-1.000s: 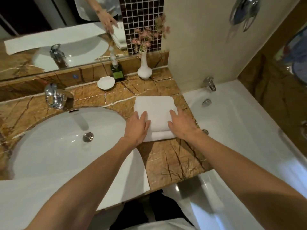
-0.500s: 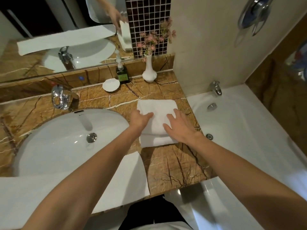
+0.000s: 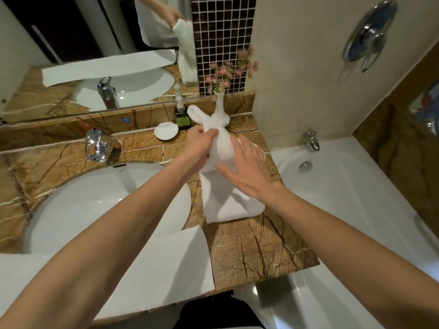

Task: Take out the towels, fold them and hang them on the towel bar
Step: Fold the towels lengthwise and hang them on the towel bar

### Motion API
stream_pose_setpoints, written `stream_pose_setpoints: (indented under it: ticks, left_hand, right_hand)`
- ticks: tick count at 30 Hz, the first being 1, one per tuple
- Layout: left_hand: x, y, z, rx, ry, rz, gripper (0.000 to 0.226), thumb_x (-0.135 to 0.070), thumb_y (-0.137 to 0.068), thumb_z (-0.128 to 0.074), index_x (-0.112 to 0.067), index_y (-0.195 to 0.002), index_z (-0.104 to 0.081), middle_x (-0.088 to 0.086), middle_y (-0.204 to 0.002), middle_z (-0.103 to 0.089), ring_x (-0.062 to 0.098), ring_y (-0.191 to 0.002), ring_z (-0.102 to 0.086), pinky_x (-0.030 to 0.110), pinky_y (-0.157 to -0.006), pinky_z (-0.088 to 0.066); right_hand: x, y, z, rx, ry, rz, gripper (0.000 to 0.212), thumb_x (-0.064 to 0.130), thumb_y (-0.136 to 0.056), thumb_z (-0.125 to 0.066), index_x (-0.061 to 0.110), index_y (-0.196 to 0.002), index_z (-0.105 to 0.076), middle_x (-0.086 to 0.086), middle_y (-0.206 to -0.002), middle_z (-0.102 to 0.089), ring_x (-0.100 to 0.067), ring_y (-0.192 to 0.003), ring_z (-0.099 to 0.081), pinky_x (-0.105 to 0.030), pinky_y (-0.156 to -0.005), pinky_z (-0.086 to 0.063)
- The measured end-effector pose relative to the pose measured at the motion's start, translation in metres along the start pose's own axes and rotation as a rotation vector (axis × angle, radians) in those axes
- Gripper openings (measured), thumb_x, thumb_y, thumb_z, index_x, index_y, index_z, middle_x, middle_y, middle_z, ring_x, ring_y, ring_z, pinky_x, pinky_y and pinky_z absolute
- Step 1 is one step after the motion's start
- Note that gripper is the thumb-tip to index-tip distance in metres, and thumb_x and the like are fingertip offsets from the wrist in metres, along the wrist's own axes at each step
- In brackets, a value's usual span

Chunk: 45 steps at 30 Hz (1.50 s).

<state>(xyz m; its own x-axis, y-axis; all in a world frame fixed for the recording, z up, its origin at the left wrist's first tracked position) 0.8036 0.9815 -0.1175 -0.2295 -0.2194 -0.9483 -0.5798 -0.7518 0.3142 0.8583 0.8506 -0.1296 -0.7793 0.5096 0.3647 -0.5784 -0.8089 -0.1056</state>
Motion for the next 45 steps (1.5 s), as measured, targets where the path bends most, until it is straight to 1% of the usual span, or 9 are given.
stream_pose_setpoints:
  ticks: [3, 6, 11, 17, 19, 23, 28, 38, 45]
  left_hand:
    - [-0.029, 0.005, 0.017, -0.061, 0.048, -0.058, 0.01, -0.014, -0.086, -0.061, -0.011, -0.08, -0.054, 0.007, -0.076, -0.06, 0.021, -0.068, -0.058, 0.032, -0.059, -0.043]
    - [-0.056, 0.012, 0.035, -0.071, 0.118, -0.118, 0.012, -0.009, -0.083, -0.064, -0.006, -0.092, -0.056, 0.01, -0.091, -0.064, 0.024, -0.081, -0.064, 0.039, -0.07, -0.051]
    - [-0.085, 0.023, 0.078, -0.119, 0.136, -0.219, 0.028, -0.009, -0.082, -0.067, -0.007, -0.106, -0.053, 0.009, -0.101, -0.063, 0.023, -0.093, -0.065, 0.041, -0.075, -0.058]
    - [-0.077, 0.038, 0.142, -0.161, 0.048, -0.273, 0.041, -0.01, -0.08, -0.071, -0.007, -0.114, -0.048, 0.009, -0.105, -0.062, 0.022, -0.096, -0.065, 0.037, -0.077, -0.057]
    - [-0.066, 0.043, 0.167, -0.19, 0.039, -0.271, 0.039, -0.01, -0.079, -0.071, -0.01, -0.111, -0.048, 0.008, -0.104, -0.061, 0.02, -0.093, -0.065, 0.031, -0.07, -0.057]
    - [-0.042, 0.056, 0.224, -0.252, 0.024, -0.27, 0.037, -0.013, -0.079, -0.073, -0.017, -0.103, -0.045, 0.005, -0.097, -0.06, 0.014, -0.087, -0.064, 0.021, -0.058, -0.055]
    - [-0.01, 0.076, 0.285, -0.135, 0.035, -0.224, 0.045, -0.008, -0.078, -0.074, -0.013, -0.11, -0.043, 0.005, -0.099, -0.06, 0.013, -0.09, -0.064, 0.027, -0.07, -0.057]
    - [0.022, 0.117, 0.344, 0.152, 0.066, -0.152, 0.056, 0.007, -0.086, -0.057, -0.018, -0.133, -0.041, 0.023, -0.113, -0.055, 0.034, -0.106, -0.058, 0.041, -0.086, -0.054]
    - [0.015, 0.129, 0.352, 0.199, -0.069, -0.241, 0.046, -0.004, -0.095, -0.051, -0.015, -0.138, -0.043, 0.01, -0.118, -0.058, 0.019, -0.103, -0.057, 0.028, -0.085, -0.052]
  right_hand:
    - [0.024, -0.011, 0.014, -0.068, -0.057, 0.037, 0.092, 0.071, -0.084, -0.034, 0.02, -0.152, 0.0, -0.011, -0.16, -0.003, -0.025, -0.148, 0.0, -0.048, -0.119, -0.002]
    - [0.054, -0.024, 0.026, -0.127, -0.137, 0.088, 0.097, 0.07, -0.082, -0.037, 0.014, -0.152, 0.0, -0.011, -0.161, -0.001, -0.021, -0.148, 0.003, -0.047, -0.119, 0.001]
    - [0.1, -0.044, 0.034, -0.187, -0.332, 0.112, 0.104, 0.071, -0.075, -0.05, 0.008, -0.15, -0.014, -0.011, -0.156, -0.021, -0.024, -0.144, -0.019, -0.041, -0.118, -0.016]
    - [0.157, -0.049, -0.001, -0.032, -0.47, 0.155, 0.085, 0.03, -0.071, -0.062, 0.013, -0.144, -0.022, -0.013, -0.136, -0.044, -0.031, -0.119, -0.046, -0.042, -0.093, -0.043]
    - [0.177, -0.044, -0.015, -0.019, -0.448, 0.181, 0.08, 0.024, -0.072, -0.061, 0.013, -0.143, -0.024, -0.013, -0.128, -0.049, -0.03, -0.108, -0.051, -0.034, -0.079, -0.041]
    - [0.227, -0.035, -0.042, 0.082, -0.483, 0.251, 0.072, 0.007, -0.076, -0.057, 0.011, -0.143, -0.029, -0.014, -0.129, -0.051, -0.031, -0.11, -0.051, -0.039, -0.084, -0.045]
    - [0.292, -0.01, -0.071, 0.122, -0.521, 0.336, 0.07, 0.001, -0.073, -0.049, 0.014, -0.141, -0.037, -0.01, -0.131, -0.055, -0.025, -0.118, -0.052, -0.034, -0.095, -0.044]
    - [0.372, 0.036, -0.107, 0.222, -0.705, 0.172, 0.064, 0.015, -0.07, -0.043, 0.025, -0.133, -0.042, 0.0, -0.128, -0.054, -0.017, -0.115, -0.052, -0.04, -0.098, -0.046]
    - [0.387, 0.051, -0.093, 0.353, -1.134, -0.034, 0.051, 0.005, -0.057, -0.043, 0.023, -0.1, -0.066, 0.005, -0.089, -0.071, -0.012, -0.082, -0.068, -0.022, -0.067, -0.054]
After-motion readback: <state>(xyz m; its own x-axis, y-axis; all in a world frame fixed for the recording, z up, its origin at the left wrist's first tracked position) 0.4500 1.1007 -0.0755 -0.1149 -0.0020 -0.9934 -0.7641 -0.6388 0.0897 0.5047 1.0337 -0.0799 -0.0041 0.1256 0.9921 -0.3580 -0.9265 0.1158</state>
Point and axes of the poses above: each hand's wrist, its own y-axis away from the middle knuckle, its own z-axis out of the back of the hand, x = y × z, the point moved 8 cm from there along -y, towards the middle knuckle
